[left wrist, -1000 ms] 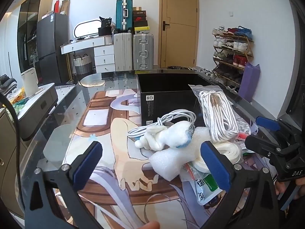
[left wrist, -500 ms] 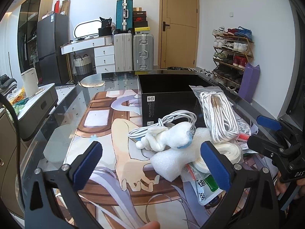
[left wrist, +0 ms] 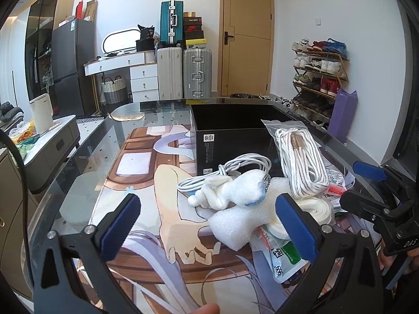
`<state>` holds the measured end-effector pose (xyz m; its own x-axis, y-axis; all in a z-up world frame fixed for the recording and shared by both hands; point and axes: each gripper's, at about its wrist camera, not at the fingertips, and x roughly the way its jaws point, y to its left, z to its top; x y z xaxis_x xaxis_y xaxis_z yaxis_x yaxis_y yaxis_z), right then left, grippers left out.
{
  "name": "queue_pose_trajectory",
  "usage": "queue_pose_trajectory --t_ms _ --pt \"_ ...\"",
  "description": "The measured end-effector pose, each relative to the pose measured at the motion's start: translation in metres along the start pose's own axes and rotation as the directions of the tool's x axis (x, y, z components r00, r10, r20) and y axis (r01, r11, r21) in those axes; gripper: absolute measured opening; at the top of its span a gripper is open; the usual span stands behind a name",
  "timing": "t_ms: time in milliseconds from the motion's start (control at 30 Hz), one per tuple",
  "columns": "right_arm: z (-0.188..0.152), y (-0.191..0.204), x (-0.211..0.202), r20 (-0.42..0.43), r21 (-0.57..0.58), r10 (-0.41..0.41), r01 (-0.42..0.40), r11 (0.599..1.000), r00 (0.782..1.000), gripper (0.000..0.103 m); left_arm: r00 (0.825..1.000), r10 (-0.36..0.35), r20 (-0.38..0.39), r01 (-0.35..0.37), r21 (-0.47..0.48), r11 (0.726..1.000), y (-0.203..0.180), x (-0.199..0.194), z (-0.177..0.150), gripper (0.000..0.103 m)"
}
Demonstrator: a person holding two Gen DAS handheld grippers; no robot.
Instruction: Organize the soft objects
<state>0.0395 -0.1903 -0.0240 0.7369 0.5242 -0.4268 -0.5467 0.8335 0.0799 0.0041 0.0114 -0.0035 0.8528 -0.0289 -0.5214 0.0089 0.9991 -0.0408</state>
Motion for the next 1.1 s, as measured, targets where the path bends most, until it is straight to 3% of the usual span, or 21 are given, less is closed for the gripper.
queue_pose_trajectory --t_ms 667,1100 --pt "0.0018 0.0002 -0.0008 0.012 0.001 -0.001 0.001 1.0 1.0 0.103 1.0 0.004 0.018 -0.004 -0.006 1.0 0.0018 -0.0046 0.0044 0.103" --pt "0.0075 -0.006 -0.0015 -0.004 0.012 -0.045 0.045 0.999 0.999 0.103 1.0 -0.002 0.02 0.003 -0.011 1.0 0.0049 -0.0031 0.0054 0.103"
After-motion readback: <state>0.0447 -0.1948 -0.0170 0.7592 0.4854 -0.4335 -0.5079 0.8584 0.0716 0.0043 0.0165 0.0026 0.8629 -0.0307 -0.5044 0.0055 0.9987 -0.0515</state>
